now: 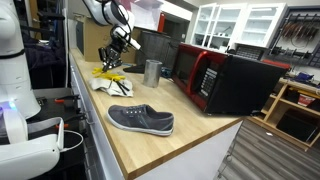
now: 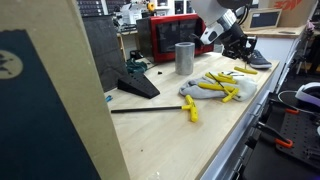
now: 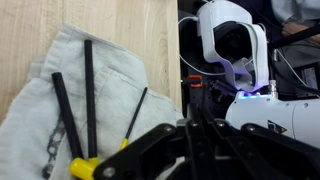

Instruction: Put the yellow object on the table with the other yellow objects

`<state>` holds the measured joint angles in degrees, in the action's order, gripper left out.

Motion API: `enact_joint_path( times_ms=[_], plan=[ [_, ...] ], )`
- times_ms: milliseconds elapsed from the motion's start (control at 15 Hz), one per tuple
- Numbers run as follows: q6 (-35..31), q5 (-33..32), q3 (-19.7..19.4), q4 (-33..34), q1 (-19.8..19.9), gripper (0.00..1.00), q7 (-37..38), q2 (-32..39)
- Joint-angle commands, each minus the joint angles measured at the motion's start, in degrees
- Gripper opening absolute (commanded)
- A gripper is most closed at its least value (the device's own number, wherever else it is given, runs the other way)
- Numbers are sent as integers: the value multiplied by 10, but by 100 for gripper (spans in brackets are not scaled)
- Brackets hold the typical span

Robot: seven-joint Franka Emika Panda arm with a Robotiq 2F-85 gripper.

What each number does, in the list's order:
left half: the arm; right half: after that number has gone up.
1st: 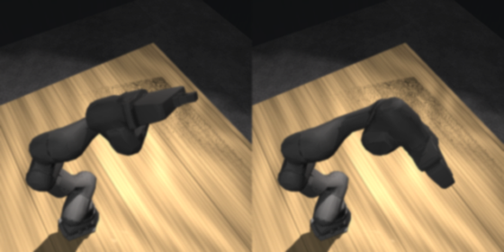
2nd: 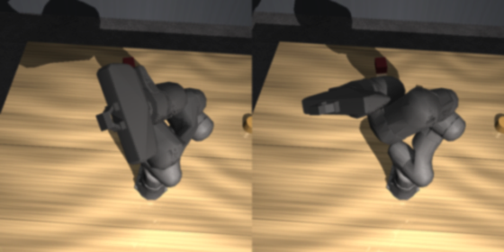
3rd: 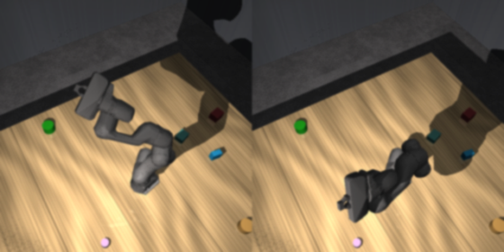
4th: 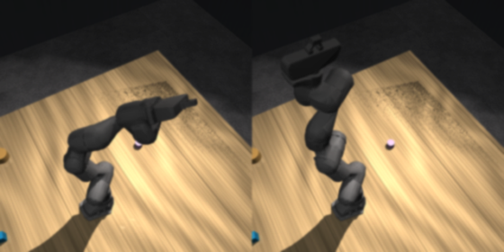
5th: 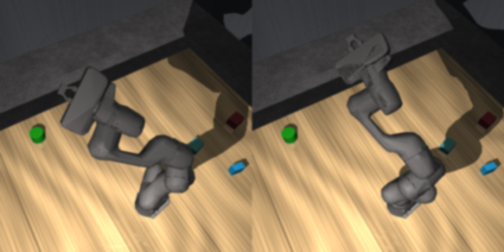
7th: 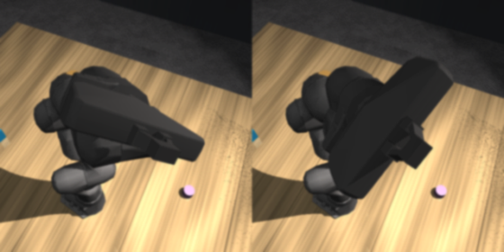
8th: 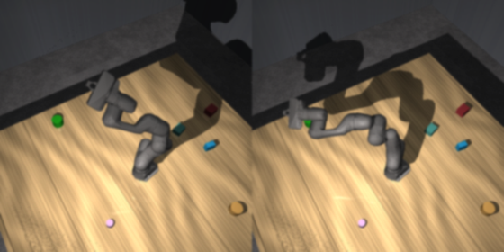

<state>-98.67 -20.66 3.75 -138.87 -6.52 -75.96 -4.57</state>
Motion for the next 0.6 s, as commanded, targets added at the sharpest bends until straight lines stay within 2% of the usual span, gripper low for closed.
enact_joint_path(
  times_ms=[0,200,533],
  plan=[
    [36,13,5,32,2,1,38,8],
    [23,26,5,39,0,1,77,9],
    [-13,72,17,74,-11,1,27,50]
  ],
)
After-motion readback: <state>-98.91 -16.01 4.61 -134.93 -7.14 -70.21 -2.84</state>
